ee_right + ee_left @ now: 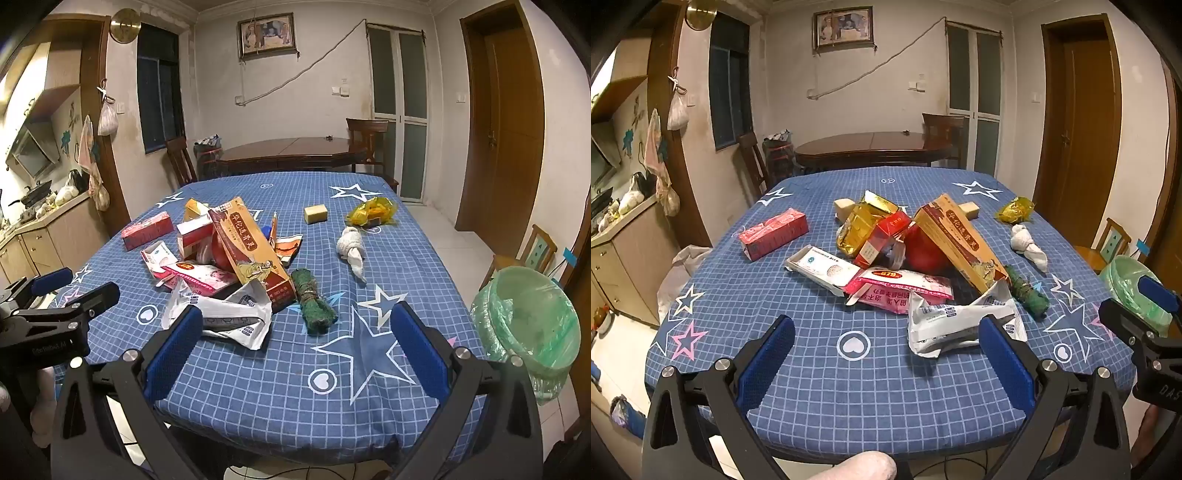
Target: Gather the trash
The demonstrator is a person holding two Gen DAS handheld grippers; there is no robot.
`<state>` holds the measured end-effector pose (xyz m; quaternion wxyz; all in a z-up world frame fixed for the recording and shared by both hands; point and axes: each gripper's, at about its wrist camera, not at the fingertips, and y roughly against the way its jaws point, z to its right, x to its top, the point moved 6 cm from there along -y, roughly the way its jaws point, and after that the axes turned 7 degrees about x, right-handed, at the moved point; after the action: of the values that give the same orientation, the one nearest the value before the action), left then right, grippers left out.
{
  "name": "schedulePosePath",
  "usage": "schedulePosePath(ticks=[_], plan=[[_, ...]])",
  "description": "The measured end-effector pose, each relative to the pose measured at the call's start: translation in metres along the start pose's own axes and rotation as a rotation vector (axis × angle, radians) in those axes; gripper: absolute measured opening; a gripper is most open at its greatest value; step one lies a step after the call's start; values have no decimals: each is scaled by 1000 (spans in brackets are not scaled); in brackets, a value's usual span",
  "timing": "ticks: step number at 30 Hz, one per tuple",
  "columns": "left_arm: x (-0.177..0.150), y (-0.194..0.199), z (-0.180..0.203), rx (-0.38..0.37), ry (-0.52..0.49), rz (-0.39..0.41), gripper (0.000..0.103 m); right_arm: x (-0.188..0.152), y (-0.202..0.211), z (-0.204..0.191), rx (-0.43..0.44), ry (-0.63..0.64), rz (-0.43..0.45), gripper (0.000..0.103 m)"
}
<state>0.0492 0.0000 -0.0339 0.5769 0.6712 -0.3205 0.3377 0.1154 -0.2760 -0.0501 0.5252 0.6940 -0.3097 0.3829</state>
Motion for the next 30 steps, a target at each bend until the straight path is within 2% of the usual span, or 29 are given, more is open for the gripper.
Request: schedulePosePath(ticks=[30], plan=[[0,0,2,0,-1,-8,99,0,1,0,-1,0,-3,98]])
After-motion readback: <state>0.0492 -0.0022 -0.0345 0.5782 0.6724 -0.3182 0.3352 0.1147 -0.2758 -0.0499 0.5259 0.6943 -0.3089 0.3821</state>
